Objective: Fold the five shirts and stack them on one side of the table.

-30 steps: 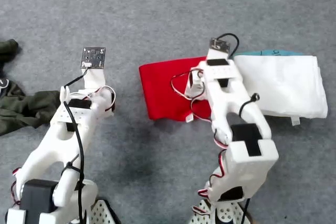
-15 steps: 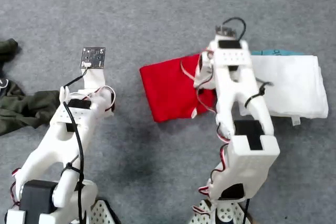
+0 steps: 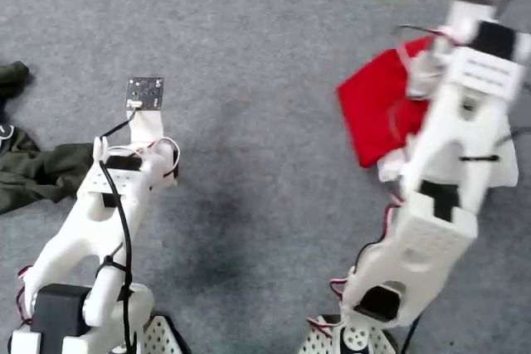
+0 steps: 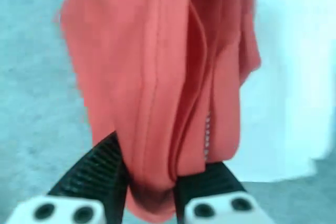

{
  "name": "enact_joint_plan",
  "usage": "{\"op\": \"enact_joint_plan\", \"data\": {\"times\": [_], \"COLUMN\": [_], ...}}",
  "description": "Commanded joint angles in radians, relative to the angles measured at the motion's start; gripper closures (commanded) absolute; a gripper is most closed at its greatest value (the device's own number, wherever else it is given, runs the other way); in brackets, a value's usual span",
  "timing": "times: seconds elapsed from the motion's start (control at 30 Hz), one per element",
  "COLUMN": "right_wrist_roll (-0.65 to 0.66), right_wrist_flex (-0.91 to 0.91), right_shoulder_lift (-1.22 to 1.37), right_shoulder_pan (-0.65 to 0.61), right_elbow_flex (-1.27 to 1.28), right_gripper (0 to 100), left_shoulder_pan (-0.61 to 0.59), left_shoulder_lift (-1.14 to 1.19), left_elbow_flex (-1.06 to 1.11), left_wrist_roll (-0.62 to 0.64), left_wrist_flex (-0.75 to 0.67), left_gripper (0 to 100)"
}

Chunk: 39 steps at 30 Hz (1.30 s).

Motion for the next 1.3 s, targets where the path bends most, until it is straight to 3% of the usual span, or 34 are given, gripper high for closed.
{"op": "enact_joint_plan", "data": {"times": [0.0,0.2,0.4,0.47,0.53,0.63,0.7,0.8,0.87,1.03,1.17,1.27], "right_wrist_roll": [0.069,0.115,0.143,0.149,0.135,0.143,0.129,0.071,0.048,-0.034,-0.084,-0.104], "right_wrist_flex": [0.009,0.005,0.005,0.005,0.005,0.006,0.008,0.008,0.008,0.008,0.008,0.008], "right_shoulder_lift": [-0.005,0.024,0.097,0.104,0.102,0.096,0.082,0.042,0.012,-0.047,-0.082,-0.105], "right_shoulder_pan": [0.123,0.258,0.295,0.295,0.296,0.295,0.293,0.275,0.256,0.17,0.098,0.057], "right_elbow_flex": [-0.061,-0.044,-0.053,-0.053,-0.061,-0.105,-0.137,-0.166,-0.165,-0.165,-0.165,-0.165], "right_gripper": [98.5,98.4,97.3,88.8,74.1,53.8,48.2,51.5,56.0,66.6,71.9,74.0], "left_shoulder_pan": [-0.01,-0.01,-0.025,-0.067,-0.15,-0.34,-0.493,-0.685,-0.746,-0.785,-0.789,-0.774], "left_shoulder_lift": [-0.034,-0.034,-0.034,-0.034,-0.034,-0.034,-0.025,0.003,0.054,0.319,0.543,0.672], "left_elbow_flex": [-0.067,-0.076,-0.079,-0.105,-0.168,-0.311,-0.421,-0.544,-0.608,-0.697,-0.816,-0.931], "left_wrist_roll": [-0.006,-0.006,-0.012,-0.014,-0.008,-0.014,-0.026,-0.169,-0.264,-0.264,-0.189,-0.184], "left_wrist_flex": [0.037,0.052,0.054,0.08,0.158,0.302,0.388,0.473,0.517,0.529,0.589,0.664], "left_gripper": [97,97,97,96,91,87,86,83,82,79,79,89]}}
